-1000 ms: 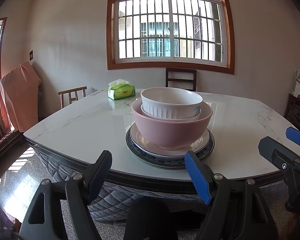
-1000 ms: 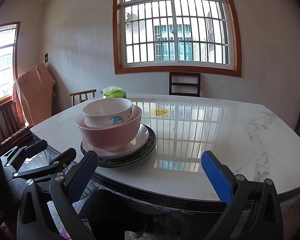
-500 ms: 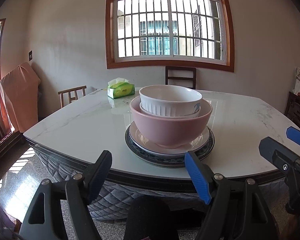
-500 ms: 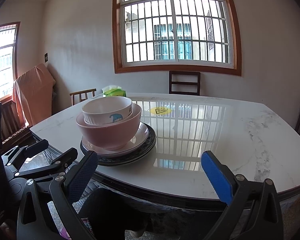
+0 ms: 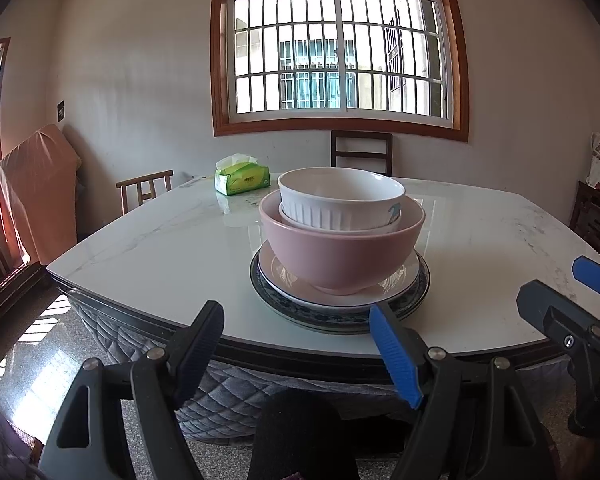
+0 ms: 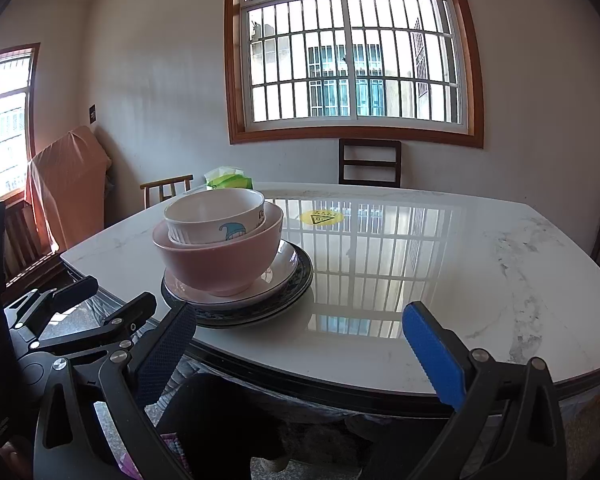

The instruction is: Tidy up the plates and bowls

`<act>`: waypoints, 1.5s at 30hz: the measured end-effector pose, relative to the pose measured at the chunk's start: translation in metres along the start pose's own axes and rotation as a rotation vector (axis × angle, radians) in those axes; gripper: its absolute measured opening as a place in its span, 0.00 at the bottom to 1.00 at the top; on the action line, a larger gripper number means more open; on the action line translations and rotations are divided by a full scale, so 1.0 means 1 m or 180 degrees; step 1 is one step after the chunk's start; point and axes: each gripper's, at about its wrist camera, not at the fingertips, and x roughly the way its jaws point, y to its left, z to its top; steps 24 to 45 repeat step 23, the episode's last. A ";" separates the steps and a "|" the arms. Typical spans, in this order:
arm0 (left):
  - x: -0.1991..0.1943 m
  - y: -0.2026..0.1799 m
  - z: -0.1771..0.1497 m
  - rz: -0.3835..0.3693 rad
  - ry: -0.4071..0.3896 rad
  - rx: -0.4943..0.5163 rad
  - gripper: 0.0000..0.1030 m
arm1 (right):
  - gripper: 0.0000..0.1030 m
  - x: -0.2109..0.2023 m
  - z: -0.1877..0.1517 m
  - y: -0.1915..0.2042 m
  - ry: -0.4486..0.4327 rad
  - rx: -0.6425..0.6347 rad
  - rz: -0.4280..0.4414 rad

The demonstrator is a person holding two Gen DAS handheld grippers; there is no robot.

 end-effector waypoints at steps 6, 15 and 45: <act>0.000 -0.001 0.000 -0.0006 -0.0004 0.0030 0.77 | 1.00 -0.001 -0.001 0.000 0.0010 0.0000 -0.0002; 0.002 -0.001 0.000 0.0082 -0.0027 -0.0021 0.80 | 1.00 0.000 -0.001 -0.002 0.0048 0.0018 -0.0001; 0.001 -0.004 0.001 0.0033 0.0033 0.0025 0.80 | 1.00 0.001 -0.002 -0.004 0.0072 0.0040 0.0005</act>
